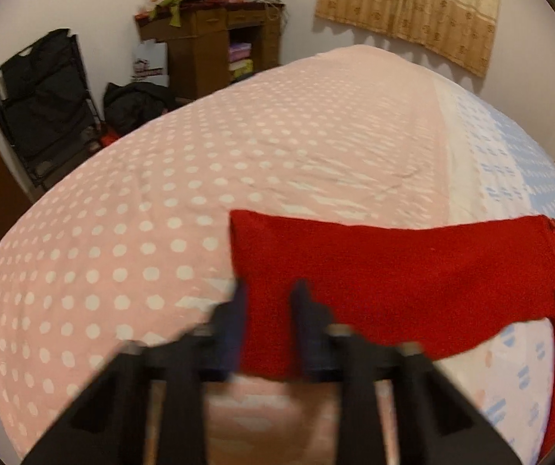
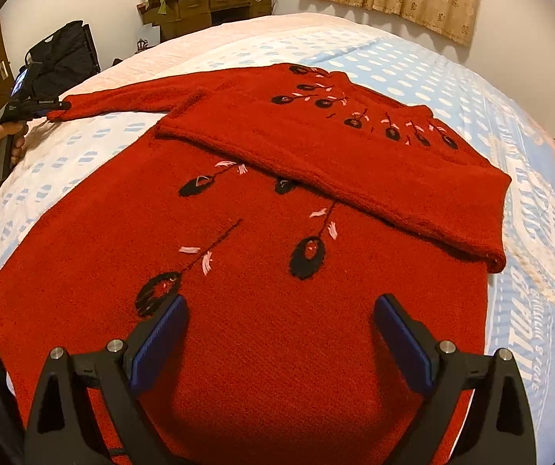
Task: Fold small clothes
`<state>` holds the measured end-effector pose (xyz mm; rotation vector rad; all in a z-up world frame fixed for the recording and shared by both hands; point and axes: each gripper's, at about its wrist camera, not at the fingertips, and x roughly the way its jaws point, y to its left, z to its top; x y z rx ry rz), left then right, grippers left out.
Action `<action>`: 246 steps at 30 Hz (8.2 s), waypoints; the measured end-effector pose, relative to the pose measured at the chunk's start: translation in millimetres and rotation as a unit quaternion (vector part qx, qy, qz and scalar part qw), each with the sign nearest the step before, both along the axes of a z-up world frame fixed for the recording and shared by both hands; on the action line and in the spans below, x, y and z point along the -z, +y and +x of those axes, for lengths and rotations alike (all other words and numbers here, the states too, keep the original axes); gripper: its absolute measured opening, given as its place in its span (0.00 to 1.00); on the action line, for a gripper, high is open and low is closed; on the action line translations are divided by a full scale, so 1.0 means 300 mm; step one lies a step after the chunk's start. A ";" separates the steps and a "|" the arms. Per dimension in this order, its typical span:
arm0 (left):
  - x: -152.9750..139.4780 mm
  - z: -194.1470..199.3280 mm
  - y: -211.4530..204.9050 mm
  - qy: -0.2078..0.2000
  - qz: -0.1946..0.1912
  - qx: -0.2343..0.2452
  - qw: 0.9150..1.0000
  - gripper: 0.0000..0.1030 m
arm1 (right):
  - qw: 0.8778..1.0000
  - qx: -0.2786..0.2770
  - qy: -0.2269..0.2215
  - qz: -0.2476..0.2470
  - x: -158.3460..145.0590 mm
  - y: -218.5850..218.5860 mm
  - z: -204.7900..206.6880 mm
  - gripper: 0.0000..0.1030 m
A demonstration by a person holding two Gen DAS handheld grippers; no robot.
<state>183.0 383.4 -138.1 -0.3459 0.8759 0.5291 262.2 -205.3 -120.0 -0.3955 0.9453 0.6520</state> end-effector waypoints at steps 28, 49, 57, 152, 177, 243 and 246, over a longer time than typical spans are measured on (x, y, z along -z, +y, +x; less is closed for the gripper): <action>-0.513 0.239 -0.615 -0.212 -0.127 0.264 0.932 0.08 | 0.999 0.009 -0.020 0.037 -0.079 -0.055 -0.024 0.95; -0.612 0.491 -1.274 -0.199 -0.149 0.424 0.871 0.08 | 0.996 0.052 -0.016 0.073 -0.084 -0.229 -0.013 0.95; -0.416 0.603 -1.465 -0.127 -0.142 0.442 0.877 0.08 | 0.992 0.073 -0.007 0.105 -0.083 -0.282 0.000 0.95; -0.063 0.449 -0.853 -0.076 0.045 0.238 0.967 0.99 | 0.990 0.127 -0.043 0.040 -0.131 -0.251 0.419 0.89; 0.052 0.471 -0.788 -0.014 0.035 0.211 0.977 1.00 | 0.991 0.107 0.060 0.057 0.034 -0.170 0.502 0.89; -0.199 -0.362 -0.983 -0.112 -0.033 0.337 0.934 1.00 | 0.984 0.115 -0.057 0.126 -0.235 -0.344 -0.318 0.96; -0.187 -0.391 -1.013 -0.105 -0.032 0.344 0.933 1.00 | 0.984 0.110 -0.061 0.127 -0.242 -0.332 -0.362 0.96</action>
